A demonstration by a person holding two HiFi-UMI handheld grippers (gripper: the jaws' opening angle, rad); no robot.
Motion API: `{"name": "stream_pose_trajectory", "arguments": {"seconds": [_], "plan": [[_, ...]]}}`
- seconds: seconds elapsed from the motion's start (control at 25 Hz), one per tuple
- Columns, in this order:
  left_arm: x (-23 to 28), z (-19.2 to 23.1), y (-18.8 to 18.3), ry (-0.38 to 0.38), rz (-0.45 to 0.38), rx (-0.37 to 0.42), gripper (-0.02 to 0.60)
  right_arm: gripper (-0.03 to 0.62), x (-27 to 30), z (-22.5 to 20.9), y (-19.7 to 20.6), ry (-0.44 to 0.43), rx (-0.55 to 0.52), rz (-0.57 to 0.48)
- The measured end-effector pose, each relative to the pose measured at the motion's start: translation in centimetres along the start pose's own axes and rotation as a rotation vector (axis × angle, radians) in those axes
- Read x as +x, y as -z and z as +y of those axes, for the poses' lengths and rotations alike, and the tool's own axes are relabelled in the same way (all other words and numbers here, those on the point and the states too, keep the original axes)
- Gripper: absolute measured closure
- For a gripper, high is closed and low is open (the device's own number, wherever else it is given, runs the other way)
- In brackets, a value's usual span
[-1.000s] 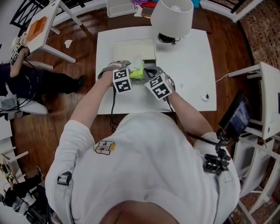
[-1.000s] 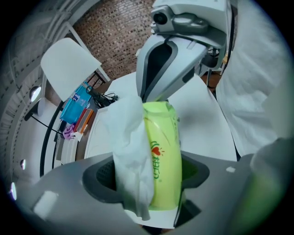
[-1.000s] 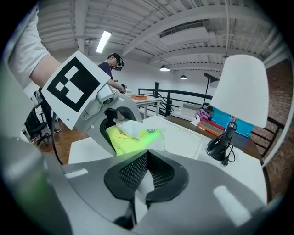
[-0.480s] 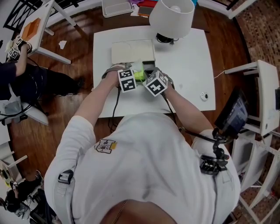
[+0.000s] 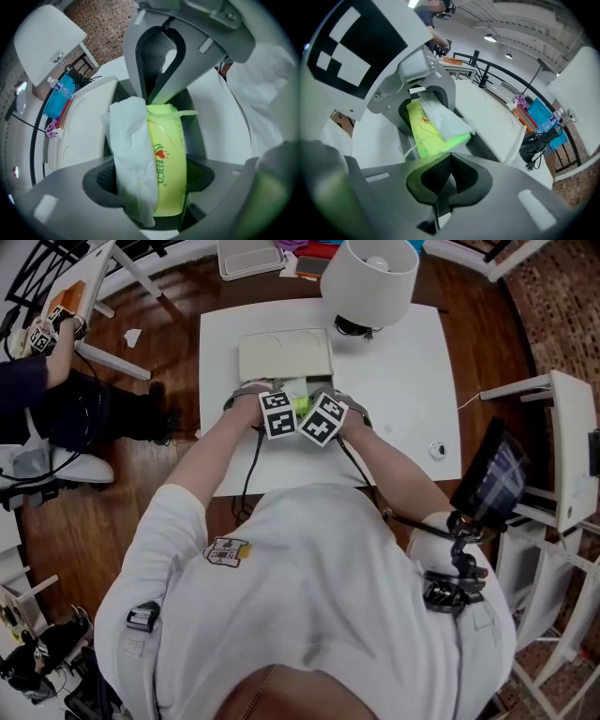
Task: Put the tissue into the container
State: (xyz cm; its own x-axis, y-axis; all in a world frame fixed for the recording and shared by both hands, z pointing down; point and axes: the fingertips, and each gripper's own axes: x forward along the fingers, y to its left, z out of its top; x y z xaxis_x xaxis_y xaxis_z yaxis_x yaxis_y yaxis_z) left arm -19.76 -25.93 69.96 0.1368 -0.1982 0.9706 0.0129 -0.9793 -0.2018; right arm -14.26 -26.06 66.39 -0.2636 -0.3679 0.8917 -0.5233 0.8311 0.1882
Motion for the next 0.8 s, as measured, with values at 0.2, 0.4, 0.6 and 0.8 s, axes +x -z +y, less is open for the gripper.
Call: {"name": "stream_pose_trajectory", "arguments": {"seconds": [0.2, 0.4, 0.6, 0.8], "plan": [[-0.2, -0.4, 0.0, -0.002, -0.013, -0.003, 0.239, 0.594, -1.5, 0.0, 0.1, 0.007, 0.007, -0.027], [-0.2, -0.2, 0.2, 0.005, -0.016, 0.004, 0.236, 0.594, -4.5, -0.9, -2.6, 0.026, 0.070, -0.167], [0.0, -0.1, 0.1, -0.001, -0.040, -0.003, 0.233, 0.594, -1.8, 0.4, -1.9, -0.017, 0.063, -0.107], [-0.3, -0.2, -0.1, 0.001, -0.080, -0.002, 0.224, 0.594, -0.5, 0.6, -0.8, 0.001, 0.087, -0.091]]}}
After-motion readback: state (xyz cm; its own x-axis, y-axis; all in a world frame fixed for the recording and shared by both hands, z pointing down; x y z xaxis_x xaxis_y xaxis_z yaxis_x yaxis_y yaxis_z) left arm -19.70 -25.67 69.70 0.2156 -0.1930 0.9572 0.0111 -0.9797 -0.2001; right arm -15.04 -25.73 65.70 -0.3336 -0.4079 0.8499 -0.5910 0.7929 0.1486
